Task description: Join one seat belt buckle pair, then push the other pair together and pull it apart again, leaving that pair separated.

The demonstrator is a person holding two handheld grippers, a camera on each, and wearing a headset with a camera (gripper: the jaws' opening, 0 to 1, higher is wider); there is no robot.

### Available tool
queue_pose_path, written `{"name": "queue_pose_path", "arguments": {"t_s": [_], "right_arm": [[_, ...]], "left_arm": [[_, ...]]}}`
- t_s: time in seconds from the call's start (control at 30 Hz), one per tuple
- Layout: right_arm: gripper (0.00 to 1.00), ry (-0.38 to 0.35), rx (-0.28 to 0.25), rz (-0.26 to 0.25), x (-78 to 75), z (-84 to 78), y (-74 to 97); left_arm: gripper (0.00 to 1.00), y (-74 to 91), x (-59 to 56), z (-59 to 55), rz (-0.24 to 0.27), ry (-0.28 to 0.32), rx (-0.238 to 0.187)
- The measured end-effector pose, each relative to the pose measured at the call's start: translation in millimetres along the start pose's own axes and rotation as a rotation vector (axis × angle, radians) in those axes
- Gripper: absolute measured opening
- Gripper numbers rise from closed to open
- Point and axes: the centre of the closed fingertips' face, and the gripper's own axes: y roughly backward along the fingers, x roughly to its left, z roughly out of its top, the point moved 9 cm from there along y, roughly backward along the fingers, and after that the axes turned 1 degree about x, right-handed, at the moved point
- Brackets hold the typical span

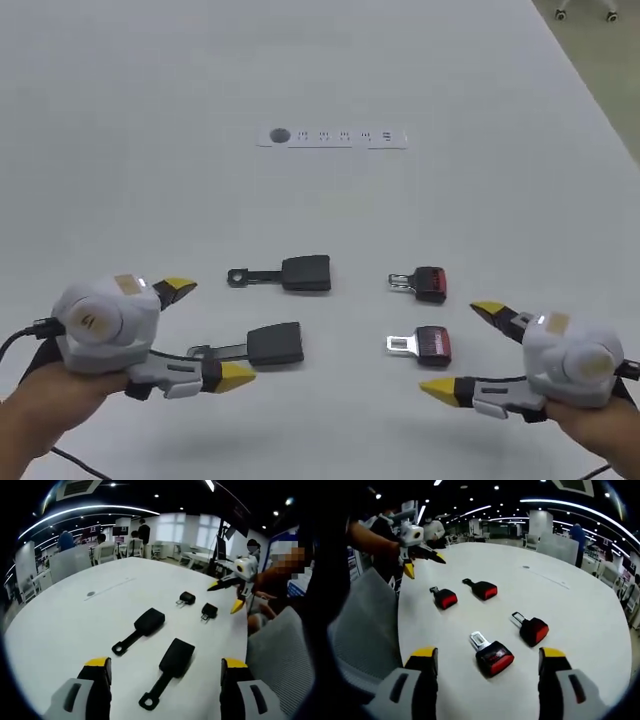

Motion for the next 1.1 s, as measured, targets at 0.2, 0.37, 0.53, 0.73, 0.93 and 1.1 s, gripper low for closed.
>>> {"name": "queue_pose_path", "arguments": {"t_s": [0.2,0.37,0.53,0.73,0.93,1.1], "right_arm": [[0.83,0.019,0.024,0.041,-4.5,-1.9,-7.3],[0.79,0.015,0.042,0.075,-9.7,-3.2,-13.0],[0.78,0.029,0.063,0.107,-14.0,-5.1,-18.8],[0.76,0.031,0.081,0.141,-19.5,-5.5,-25.1],[0.73,0.042,0.104,0.178,-24.2,-6.6,-32.6],[0.7,0.055,0.123,0.208,-24.7,-8.1,-37.7]], "left_arm": [[0.91,-11.3,1.3,-2.0,-0.024,-0.011,0.023],[0.88,-22.2,0.4,-4.9,-0.05,-0.023,0.048],[0.87,-32.7,1.8,-5.1,-0.066,-0.011,0.046],[0.83,-45.7,1.6,-7.6,-0.092,-0.015,0.066],[0.78,-59.4,-1.8,-13.7,-0.134,-0.042,0.104],[0.73,-70.1,-2.0,-22.7,-0.162,-0.072,0.143]]}}
